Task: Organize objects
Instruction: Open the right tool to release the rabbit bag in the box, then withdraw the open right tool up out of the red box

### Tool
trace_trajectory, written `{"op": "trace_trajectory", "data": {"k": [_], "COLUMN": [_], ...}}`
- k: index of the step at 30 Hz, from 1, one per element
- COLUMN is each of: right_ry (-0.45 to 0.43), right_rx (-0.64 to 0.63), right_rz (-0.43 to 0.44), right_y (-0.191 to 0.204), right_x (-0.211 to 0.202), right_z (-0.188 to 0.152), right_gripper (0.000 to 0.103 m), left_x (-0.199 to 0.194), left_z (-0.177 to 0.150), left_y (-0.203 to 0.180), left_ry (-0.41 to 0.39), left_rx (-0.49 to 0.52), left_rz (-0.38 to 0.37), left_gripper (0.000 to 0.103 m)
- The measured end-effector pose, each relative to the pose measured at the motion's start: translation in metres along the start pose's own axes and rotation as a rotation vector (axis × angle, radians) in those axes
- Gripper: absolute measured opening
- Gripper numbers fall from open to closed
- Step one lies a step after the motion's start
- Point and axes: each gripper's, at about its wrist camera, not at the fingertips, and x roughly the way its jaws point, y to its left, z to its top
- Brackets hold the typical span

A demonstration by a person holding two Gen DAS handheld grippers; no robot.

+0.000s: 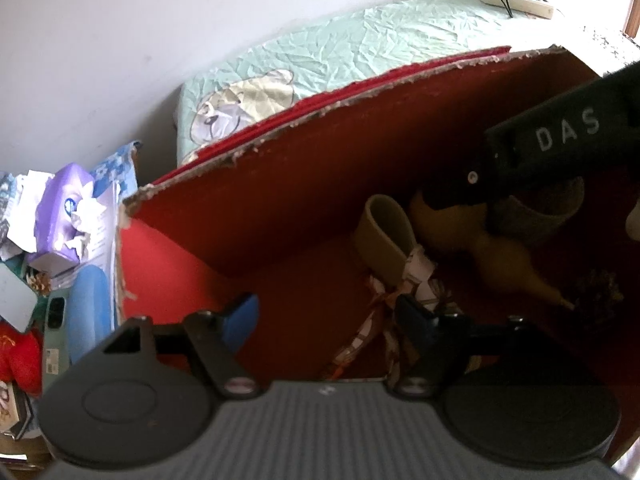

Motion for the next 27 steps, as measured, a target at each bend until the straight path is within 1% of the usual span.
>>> {"op": "trace_trajectory", "data": {"k": [4,6,9,18,27], "right_ry": [-0.01,-0.016,-0.017,-0.015,-0.008], "right_rx": [-0.001,-0.004,-0.02,-0.078,-0.081], "right_rz": [-0.013,-0.026,-0.039,-0.131,-0.176], "right_y": [-0.002,0.0,0.004,0.014,0.014], "right_x": [-0.002,-0.002,-0.002,0.001,0.003], "right_z": [-0.001,-0.001,-0.002,-0.003,-0.004], "right_gripper": [0.028,0.028,0.028,0.029,0.029], "left_x": [-0.001,-0.003,-0.002,-0.001,-0.001], "left_z": [0.0,0.001,0.001,0.001,0.001], "left_y": [-0.002,-0.009,-0.008,-0.009,-0.008], "left_ry": [-0.006,-0.007,-0.007,-0.003,0.005], "left_rx": [0.006,0.008,0.007,0.014,0.019], "left_rz": [0.013,0.019,0.027,0.055,0.062], "left_gripper": [0.077,0.077,0.078,0.077,0.077]}}
